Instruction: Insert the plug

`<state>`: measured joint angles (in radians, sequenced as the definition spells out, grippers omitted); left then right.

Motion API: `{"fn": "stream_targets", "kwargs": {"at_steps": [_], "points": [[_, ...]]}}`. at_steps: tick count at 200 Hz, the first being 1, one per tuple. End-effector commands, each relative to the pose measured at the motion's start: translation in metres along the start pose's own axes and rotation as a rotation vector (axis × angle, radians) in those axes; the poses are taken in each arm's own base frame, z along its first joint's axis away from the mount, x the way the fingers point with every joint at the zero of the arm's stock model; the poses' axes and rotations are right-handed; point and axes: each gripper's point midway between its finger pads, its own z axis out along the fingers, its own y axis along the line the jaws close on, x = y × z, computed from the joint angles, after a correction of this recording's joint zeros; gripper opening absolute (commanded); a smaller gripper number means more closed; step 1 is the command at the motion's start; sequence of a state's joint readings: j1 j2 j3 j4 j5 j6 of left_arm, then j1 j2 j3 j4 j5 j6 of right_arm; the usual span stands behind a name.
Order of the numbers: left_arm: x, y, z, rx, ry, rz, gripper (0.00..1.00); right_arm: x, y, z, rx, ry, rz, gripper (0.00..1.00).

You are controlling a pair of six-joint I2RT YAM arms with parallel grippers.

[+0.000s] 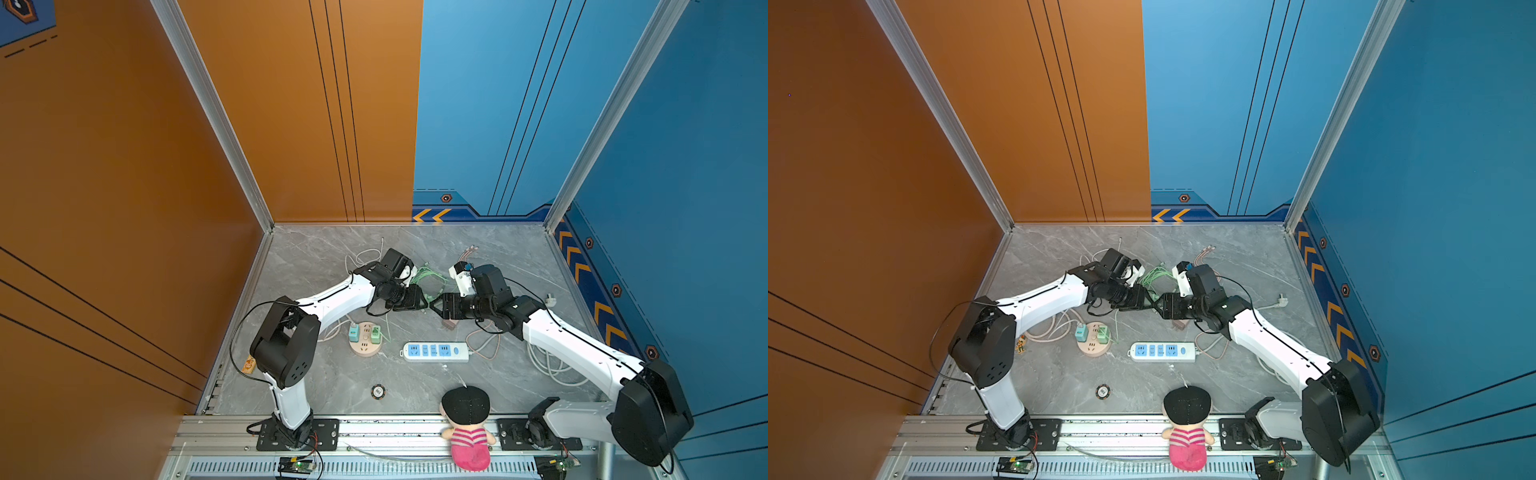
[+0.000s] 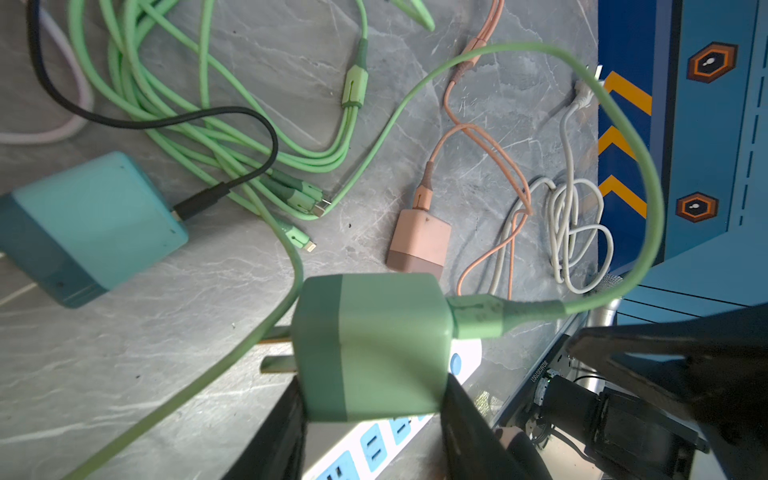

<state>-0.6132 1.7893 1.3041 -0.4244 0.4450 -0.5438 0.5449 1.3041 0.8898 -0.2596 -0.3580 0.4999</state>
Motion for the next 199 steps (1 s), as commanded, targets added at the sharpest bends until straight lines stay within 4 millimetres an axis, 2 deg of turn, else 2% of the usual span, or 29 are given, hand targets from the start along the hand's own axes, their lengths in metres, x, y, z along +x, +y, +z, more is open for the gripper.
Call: {"fn": "stream_targets", "kwargs": {"at_steps": [1, 104, 159, 199], "points": [[0.000, -0.010, -0.010, 0.056, -0.006, 0.015, 0.36, -0.005, -0.004, 0.008, 0.029, -0.025, 0.014, 0.69], [0.015, -0.023, -0.025, 0.089, -0.006, 0.091, 0.36, -0.020, -0.005, 0.015, 0.053, -0.090, 0.014, 0.68], [0.016, -0.024, -0.017, 0.071, -0.001, 0.099, 0.36, -0.016, 0.002, 0.026, 0.008, -0.071, 0.037, 0.68], [0.016, -0.027, -0.016, 0.073, 0.001, 0.113, 0.36, -0.020, 0.002, 0.025, 0.008, -0.086, 0.044, 0.68]]}}
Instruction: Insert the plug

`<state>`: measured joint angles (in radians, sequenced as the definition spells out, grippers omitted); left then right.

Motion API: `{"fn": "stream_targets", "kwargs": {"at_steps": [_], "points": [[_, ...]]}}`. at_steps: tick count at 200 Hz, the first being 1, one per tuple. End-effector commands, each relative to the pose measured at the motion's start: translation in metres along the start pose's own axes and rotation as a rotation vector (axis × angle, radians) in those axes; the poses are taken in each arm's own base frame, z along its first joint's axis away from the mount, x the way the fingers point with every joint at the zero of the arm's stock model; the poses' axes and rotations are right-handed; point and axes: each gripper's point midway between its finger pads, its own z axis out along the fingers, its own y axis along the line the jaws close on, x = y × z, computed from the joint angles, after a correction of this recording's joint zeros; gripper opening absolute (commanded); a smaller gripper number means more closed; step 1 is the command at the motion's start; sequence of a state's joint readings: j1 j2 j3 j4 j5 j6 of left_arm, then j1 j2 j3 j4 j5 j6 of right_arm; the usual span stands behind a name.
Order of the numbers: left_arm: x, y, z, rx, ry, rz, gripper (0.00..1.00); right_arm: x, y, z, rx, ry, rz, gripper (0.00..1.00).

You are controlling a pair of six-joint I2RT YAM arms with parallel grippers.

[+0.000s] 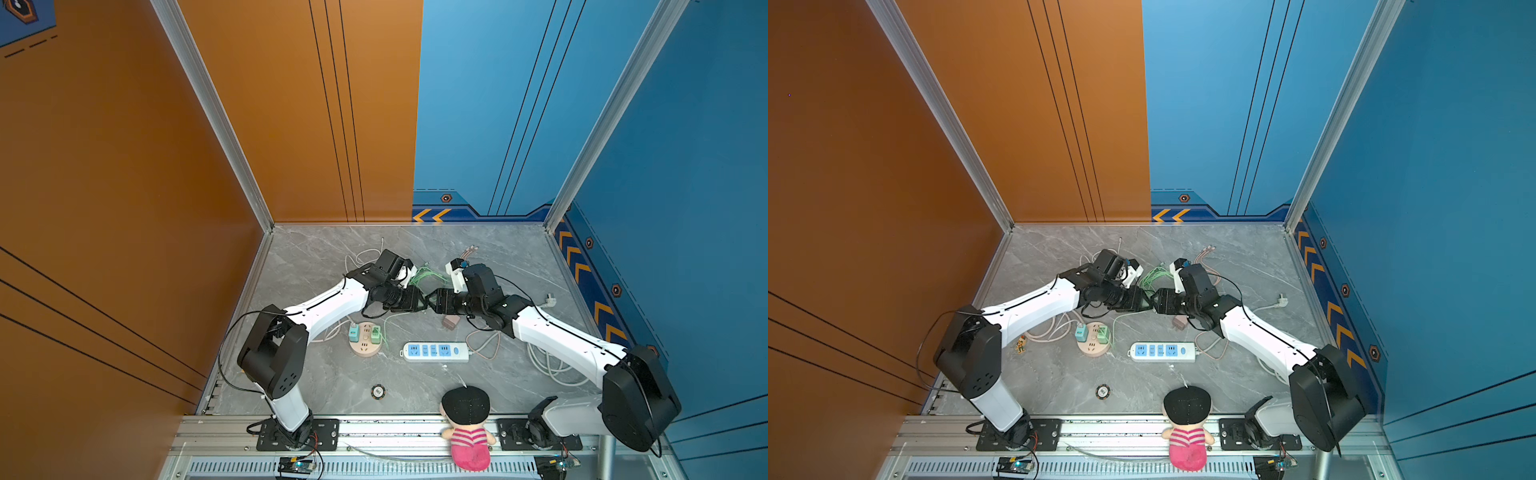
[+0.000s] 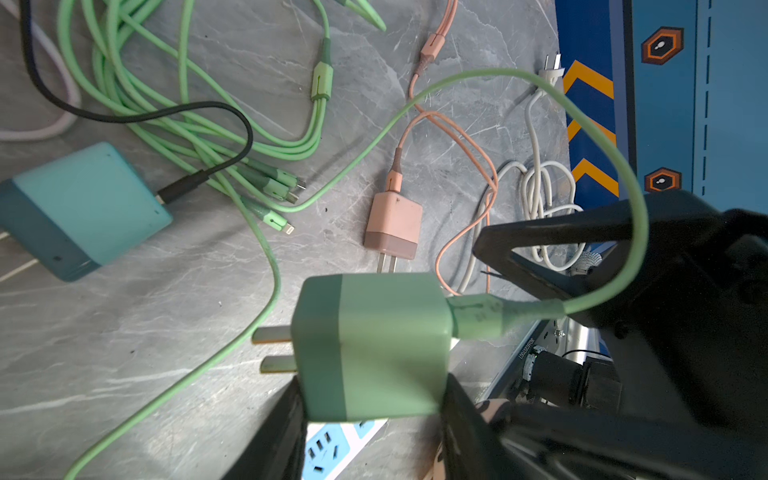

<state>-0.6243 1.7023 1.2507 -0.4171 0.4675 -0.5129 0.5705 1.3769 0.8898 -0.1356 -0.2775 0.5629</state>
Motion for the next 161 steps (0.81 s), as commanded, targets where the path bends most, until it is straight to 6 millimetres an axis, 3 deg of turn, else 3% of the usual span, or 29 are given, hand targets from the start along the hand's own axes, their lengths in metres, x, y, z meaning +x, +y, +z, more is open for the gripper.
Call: {"fn": "stream_targets", "kwargs": {"at_steps": [1, 99, 161], "points": [[0.004, -0.013, 0.002, 0.033, 0.015, 0.055, 0.36, -0.004, 0.006, 0.005, -0.021, -0.017, 0.013, 0.68], [0.001, -0.018, 0.004, 0.014, -0.002, 0.080, 0.36, 0.008, 0.005, 0.025, 0.002, 0.020, 0.063, 0.64], [-0.009, -0.005, 0.004, -0.068, -0.050, 0.088, 0.36, 0.017, 0.022, 0.031, -0.065, 0.096, 0.062, 0.60]]}}
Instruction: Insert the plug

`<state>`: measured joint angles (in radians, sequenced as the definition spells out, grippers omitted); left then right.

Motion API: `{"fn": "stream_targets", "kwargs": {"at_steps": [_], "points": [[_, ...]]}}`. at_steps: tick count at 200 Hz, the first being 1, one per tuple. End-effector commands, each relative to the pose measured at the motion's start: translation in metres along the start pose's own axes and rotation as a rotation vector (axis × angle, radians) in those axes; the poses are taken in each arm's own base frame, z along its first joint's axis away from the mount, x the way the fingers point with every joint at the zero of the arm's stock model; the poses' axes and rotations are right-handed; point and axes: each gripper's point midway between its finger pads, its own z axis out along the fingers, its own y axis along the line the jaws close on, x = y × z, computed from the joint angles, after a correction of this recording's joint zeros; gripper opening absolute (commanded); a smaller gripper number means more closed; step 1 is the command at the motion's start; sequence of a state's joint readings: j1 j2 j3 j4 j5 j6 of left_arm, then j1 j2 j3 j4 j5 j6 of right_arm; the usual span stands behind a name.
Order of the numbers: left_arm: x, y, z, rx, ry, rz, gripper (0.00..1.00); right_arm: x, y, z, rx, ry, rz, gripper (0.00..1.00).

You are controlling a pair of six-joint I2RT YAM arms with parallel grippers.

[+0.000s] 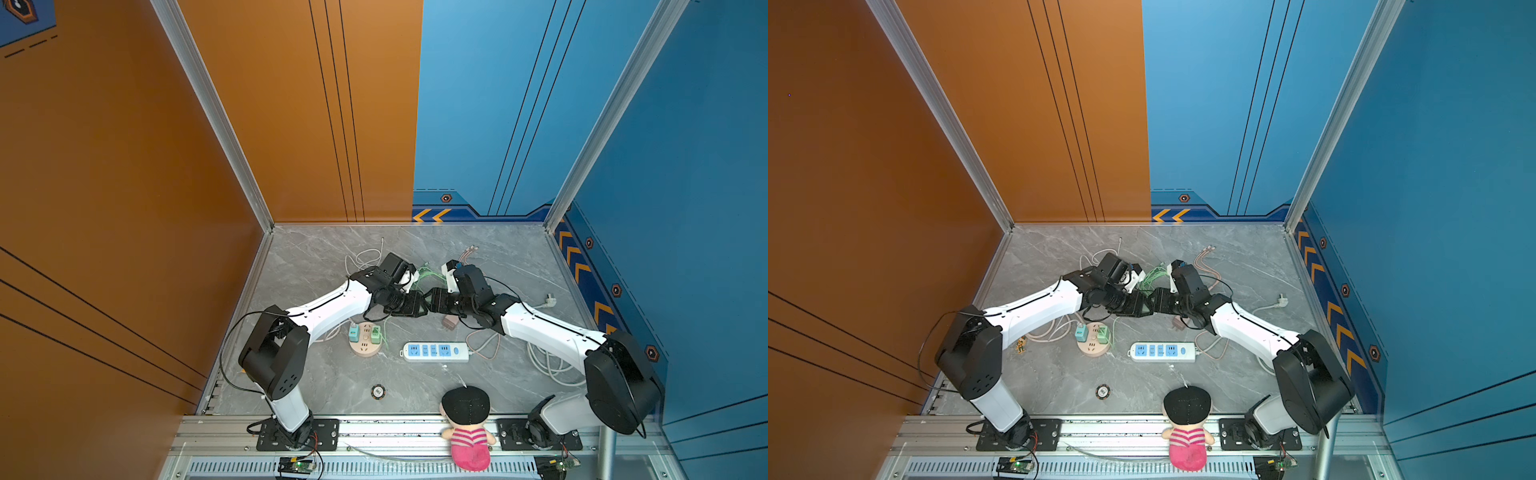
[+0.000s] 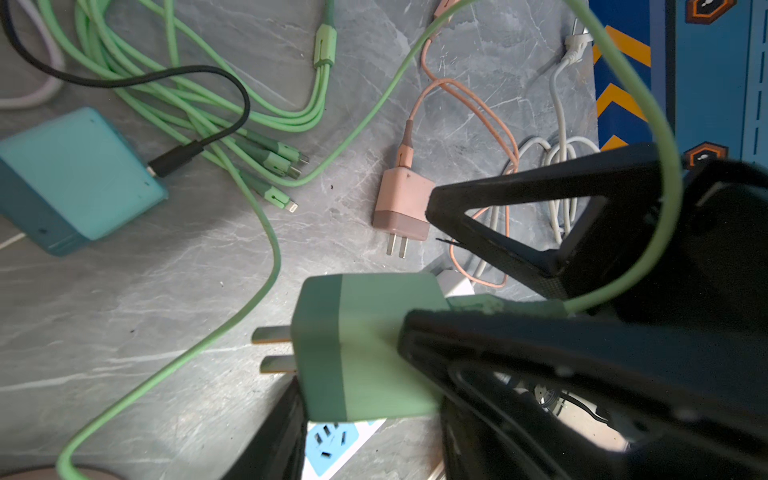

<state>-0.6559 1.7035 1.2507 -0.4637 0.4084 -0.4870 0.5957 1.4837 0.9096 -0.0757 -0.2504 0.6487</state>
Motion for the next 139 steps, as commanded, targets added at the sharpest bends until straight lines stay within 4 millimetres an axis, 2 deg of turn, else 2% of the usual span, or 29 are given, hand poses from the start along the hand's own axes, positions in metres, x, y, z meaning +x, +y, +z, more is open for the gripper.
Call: {"fn": "stream_targets", "kwargs": {"at_steps": [1, 21, 68, 139], "points": [[-0.022, -0.009, -0.002, -0.008, -0.081, 0.057, 0.36, 0.014, 0.025, 0.003, -0.084, 0.080, -0.015, 0.60], [-0.025, -0.008, -0.001, -0.026, -0.093, 0.065, 0.36, 0.018, 0.027, 0.005, -0.086, 0.101, -0.028, 0.60], [-0.028, -0.020, 0.001, -0.011, -0.095, 0.116, 0.36, 0.028, 0.035, 0.014, -0.116, 0.163, -0.027, 0.57], [-0.037, -0.020, 0.001, -0.031, -0.126, 0.130, 0.36, 0.038, 0.040, 0.019, -0.140, 0.223, -0.025, 0.52]]}}
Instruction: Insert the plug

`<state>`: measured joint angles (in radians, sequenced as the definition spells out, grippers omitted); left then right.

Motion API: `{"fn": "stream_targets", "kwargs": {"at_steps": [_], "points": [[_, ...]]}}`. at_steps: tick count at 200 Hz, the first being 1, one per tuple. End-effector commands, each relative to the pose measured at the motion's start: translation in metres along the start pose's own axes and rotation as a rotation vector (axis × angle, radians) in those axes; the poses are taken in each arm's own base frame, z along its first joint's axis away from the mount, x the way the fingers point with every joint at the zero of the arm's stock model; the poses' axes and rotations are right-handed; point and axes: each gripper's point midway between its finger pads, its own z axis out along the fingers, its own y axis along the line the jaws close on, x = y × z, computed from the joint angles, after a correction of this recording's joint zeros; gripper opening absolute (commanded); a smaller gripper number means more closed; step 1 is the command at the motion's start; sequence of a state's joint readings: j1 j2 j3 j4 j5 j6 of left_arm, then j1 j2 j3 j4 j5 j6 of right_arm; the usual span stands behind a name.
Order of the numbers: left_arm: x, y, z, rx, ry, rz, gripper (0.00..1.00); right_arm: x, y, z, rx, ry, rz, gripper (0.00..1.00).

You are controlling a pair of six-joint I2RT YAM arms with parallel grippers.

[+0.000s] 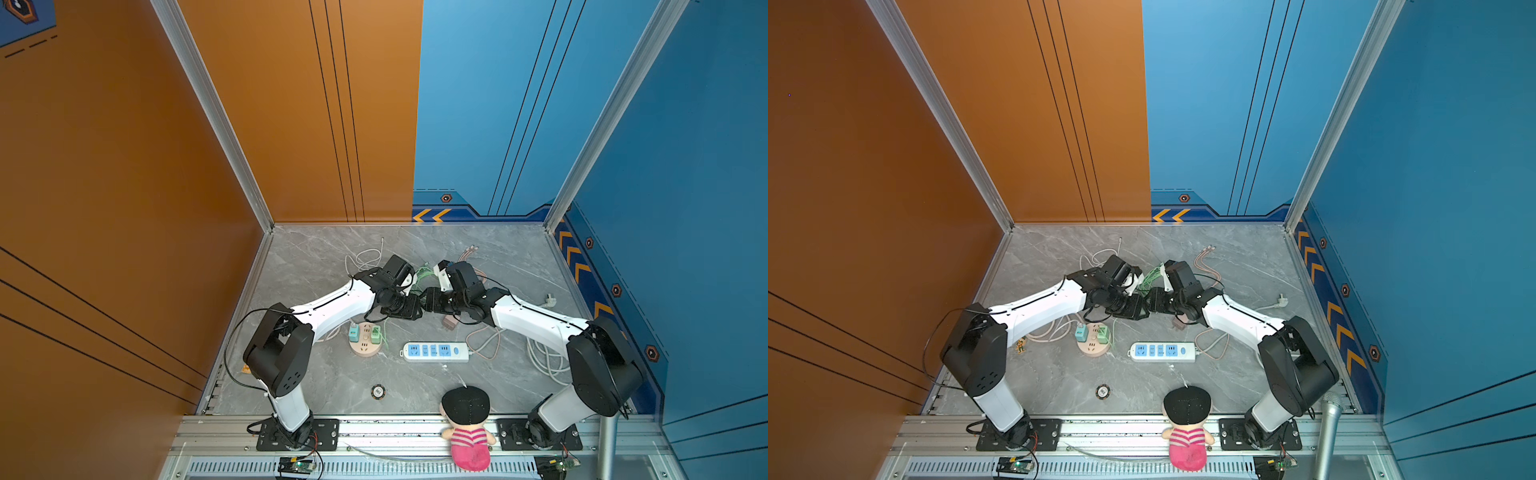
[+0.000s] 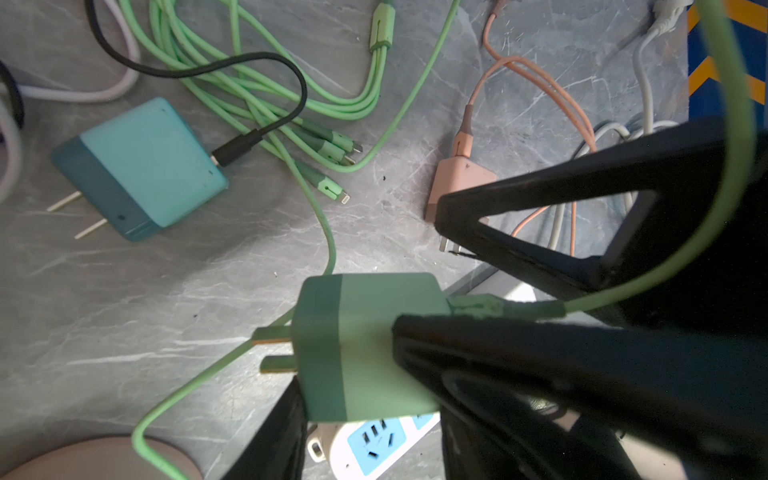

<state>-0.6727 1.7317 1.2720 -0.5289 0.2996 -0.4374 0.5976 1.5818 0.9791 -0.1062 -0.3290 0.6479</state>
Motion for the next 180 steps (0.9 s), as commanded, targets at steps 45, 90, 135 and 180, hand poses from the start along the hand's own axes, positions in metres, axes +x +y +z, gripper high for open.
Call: {"fn": "stream_targets", "kwargs": {"at_steps": [45, 90, 135, 180], "points": [[-0.053, -0.037, -0.014, 0.076, -0.195, 0.081, 0.35, 0.036, 0.034, 0.007, -0.116, 0.158, -0.027, 0.53], [-0.061, -0.032, -0.020, 0.047, -0.242, 0.074, 0.35, 0.040, 0.032, 0.010, -0.113, 0.184, -0.009, 0.53], [-0.062, -0.033, -0.014, 0.058, -0.234, 0.074, 0.35, 0.038, 0.025, 0.009, -0.088, 0.178, 0.005, 0.56], [-0.040, -0.019, 0.011, -0.003, -0.150, 0.063, 0.35, 0.020, 0.027, -0.008, -0.093, 0.106, -0.035, 0.64]]}}
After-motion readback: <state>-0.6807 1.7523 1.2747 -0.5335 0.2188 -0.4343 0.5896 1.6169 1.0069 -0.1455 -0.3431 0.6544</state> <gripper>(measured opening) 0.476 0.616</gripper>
